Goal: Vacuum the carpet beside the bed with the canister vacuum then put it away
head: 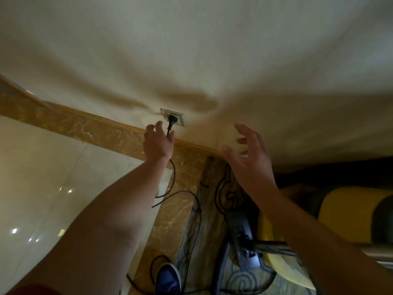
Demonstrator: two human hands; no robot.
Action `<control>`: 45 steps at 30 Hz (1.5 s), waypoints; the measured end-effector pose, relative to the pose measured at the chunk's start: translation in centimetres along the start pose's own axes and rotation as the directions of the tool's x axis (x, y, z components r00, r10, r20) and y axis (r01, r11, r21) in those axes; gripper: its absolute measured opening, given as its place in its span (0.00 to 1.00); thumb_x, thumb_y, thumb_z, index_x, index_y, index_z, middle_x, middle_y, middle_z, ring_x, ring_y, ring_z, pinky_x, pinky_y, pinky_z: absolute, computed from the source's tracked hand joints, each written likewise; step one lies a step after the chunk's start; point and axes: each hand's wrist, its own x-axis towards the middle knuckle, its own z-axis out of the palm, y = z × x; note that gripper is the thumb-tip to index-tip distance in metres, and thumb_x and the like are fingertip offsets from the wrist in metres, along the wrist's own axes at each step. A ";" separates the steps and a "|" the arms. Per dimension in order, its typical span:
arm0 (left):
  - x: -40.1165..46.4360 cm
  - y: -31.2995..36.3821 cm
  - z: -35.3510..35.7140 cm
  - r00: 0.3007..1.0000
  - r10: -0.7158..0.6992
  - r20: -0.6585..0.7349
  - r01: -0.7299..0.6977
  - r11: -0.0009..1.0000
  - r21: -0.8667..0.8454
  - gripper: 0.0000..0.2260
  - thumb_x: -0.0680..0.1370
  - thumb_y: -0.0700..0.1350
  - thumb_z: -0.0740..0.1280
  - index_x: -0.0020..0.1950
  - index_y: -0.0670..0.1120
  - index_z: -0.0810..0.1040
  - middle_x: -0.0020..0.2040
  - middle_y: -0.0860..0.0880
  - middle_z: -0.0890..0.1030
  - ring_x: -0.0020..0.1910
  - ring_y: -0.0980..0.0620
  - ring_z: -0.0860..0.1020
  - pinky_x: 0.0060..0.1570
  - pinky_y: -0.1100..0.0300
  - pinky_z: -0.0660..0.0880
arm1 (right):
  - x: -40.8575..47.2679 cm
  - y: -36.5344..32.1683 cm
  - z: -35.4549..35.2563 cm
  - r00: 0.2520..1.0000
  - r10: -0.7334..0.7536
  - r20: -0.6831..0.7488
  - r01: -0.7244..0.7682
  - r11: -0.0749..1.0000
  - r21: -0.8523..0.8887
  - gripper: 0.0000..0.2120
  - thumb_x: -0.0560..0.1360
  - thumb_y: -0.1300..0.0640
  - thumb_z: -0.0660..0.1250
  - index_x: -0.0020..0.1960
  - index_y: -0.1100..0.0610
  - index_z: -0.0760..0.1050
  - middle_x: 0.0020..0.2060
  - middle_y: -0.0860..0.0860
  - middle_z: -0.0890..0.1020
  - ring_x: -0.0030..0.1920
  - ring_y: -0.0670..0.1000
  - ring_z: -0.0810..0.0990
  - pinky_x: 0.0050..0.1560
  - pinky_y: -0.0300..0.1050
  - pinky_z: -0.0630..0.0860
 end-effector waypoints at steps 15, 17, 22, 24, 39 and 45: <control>1.6 -1.9 5.5 0.999 0.041 0.034 -0.041 0.999 0.020 0.18 0.85 0.47 0.55 0.56 0.38 0.80 0.53 0.37 0.82 0.53 0.37 0.79 0.48 0.48 0.73 | -1.7 4.9 2.0 0.993 0.094 0.074 -0.092 0.995 -0.031 0.31 0.74 0.35 0.61 0.74 0.43 0.64 0.66 0.42 0.73 0.59 0.42 0.75 0.45 0.38 0.71; -0.3 -2.5 6.2 0.998 0.037 0.046 -0.033 0.996 -0.078 0.16 0.85 0.48 0.56 0.53 0.41 0.80 0.48 0.40 0.83 0.48 0.39 0.81 0.43 0.50 0.74 | -2.0 4.6 2.4 0.992 0.094 0.083 -0.091 0.995 -0.036 0.31 0.74 0.34 0.60 0.74 0.43 0.64 0.66 0.43 0.73 0.60 0.43 0.75 0.48 0.41 0.73; -5.5 -0.4 7.6 0.951 0.097 0.292 -0.053 0.987 -0.154 0.15 0.84 0.53 0.59 0.58 0.46 0.82 0.52 0.45 0.85 0.49 0.44 0.83 0.46 0.52 0.78 | -3.0 3.4 0.1 0.990 0.077 0.122 -0.069 0.995 -0.071 0.27 0.78 0.44 0.66 0.75 0.48 0.66 0.65 0.46 0.75 0.58 0.42 0.75 0.52 0.48 0.79; -7.1 2.1 8.5 0.930 0.142 0.340 -0.095 0.984 -0.153 0.15 0.85 0.53 0.60 0.59 0.46 0.82 0.52 0.46 0.85 0.45 0.47 0.81 0.41 0.56 0.75 | -3.4 3.3 -1.7 0.991 0.094 0.092 -0.088 0.994 -0.069 0.25 0.79 0.47 0.67 0.74 0.49 0.68 0.64 0.47 0.76 0.58 0.44 0.77 0.53 0.52 0.81; -13.7 15.5 14.4 0.829 0.233 0.509 -0.119 0.962 -0.247 0.09 0.84 0.45 0.59 0.46 0.46 0.76 0.47 0.45 0.79 0.47 0.46 0.78 0.46 0.55 0.75 | -6.8 8.0 -5.6 0.944 0.325 -0.052 -0.304 0.922 0.239 0.15 0.80 0.56 0.65 0.66 0.50 0.74 0.54 0.40 0.81 0.54 0.41 0.80 0.54 0.44 0.81; -15.2 12.3 12.8 0.812 0.184 0.554 -0.113 0.981 -0.160 0.24 0.83 0.55 0.57 0.74 0.42 0.70 0.73 0.39 0.71 0.71 0.37 0.72 0.67 0.45 0.73 | -7.5 6.4 -6.8 0.971 0.236 -0.036 -0.226 0.957 0.184 0.15 0.77 0.56 0.65 0.63 0.50 0.75 0.51 0.41 0.81 0.47 0.43 0.81 0.50 0.49 0.82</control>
